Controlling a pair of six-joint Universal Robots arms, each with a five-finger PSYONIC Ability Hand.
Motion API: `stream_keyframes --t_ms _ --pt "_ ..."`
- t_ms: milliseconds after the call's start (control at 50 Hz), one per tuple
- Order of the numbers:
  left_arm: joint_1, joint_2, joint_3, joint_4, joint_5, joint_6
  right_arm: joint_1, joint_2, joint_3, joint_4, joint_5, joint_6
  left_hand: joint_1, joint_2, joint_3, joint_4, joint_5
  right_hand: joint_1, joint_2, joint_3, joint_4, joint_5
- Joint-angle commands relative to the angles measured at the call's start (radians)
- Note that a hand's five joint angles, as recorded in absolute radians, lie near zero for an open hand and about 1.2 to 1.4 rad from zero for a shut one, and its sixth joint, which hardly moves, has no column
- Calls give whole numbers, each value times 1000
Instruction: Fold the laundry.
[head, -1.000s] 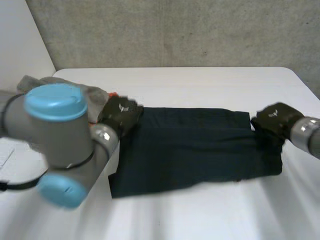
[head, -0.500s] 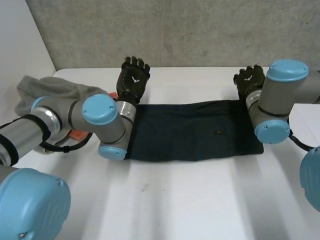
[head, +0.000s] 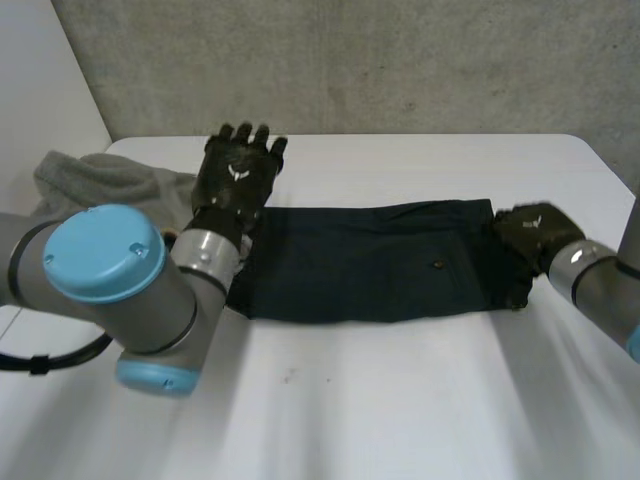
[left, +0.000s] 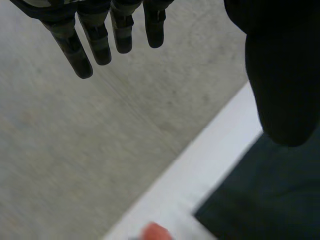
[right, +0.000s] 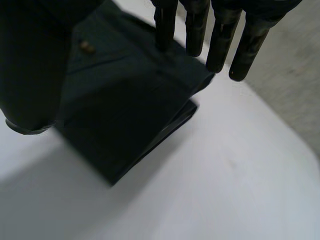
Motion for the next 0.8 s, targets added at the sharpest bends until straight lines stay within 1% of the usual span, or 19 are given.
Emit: stream_keyframes --t_ms 20,100,160,200,300,380,500,540,580,600,660,680,760,800 --pt "-1 17 -55 -94 5 -102 -36 76 72 -136 -51 -2 -13 -26 -34 -27 -45 254 194 193 202 186" --pt "2 14 -62 -94 5 -103 -41 133 65 -222 -53 -5 -13 -26 -34 -27 -45 386 326 325 334 318" --pt "5 12 -64 -94 5 -105 -45 156 52 -265 -59 -14 -13 -26 -34 -27 -45 772 713 712 720 704" --pt "7 11 -64 -94 5 -105 -59 175 37 -275 -50 -16 -13 -26 -34 -27 -45 1185 1125 1124 1132 1116" --pt "8 17 -64 -94 5 -103 -88 162 31 -262 -53 -17 -13 -26 -34 -27 -45 1187 1127 1126 1135 1119" --pt "10 30 -64 -99 5 -102 -127 116 43 -226 -57 -34 -13 -26 -34 -27 -45 1187 1127 1126 1135 1119" --pt "14 76 -79 -103 2 -102 -219 39 55 -153 -66 -116 -13 -26 -34 -27 -45 1187 1127 1126 1135 1119" --pt "16 96 -96 -102 6 -102 -240 25 46 -131 -83 -140 -13 -26 -34 -27 -45 1167 1108 1107 1115 1099" --pt "16 104 -101 -102 8 -102 -239 22 52 -127 -103 -149 -13 -26 -34 -27 -45 571 512 510 519 503" --pt "16 106 -102 -102 6 -105 -233 21 58 -131 -132 -142 -13 -26 -34 -27 -45 371 311 310 318 303" --pt "14 109 -104 -102 5 -110 -214 19 63 -133 -192 -116 -13 -26 -34 -27 -45 354 295 293 302 286" --pt "14 109 -104 -102 5 -111 -197 21 68 -133 -235 -82 -13 -26 -34 -27 -45 351 292 290 299 283" --pt "10 107 -108 -103 3 -114 -182 21 74 -131 -298 13 -13 -26 -34 -27 -45 357 297 296 305 289" --pt "10 107 -117 -103 5 -119 -179 34 75 -131 -310 38 -13 -26 -34 -27 -45 351 292 290 299 283"
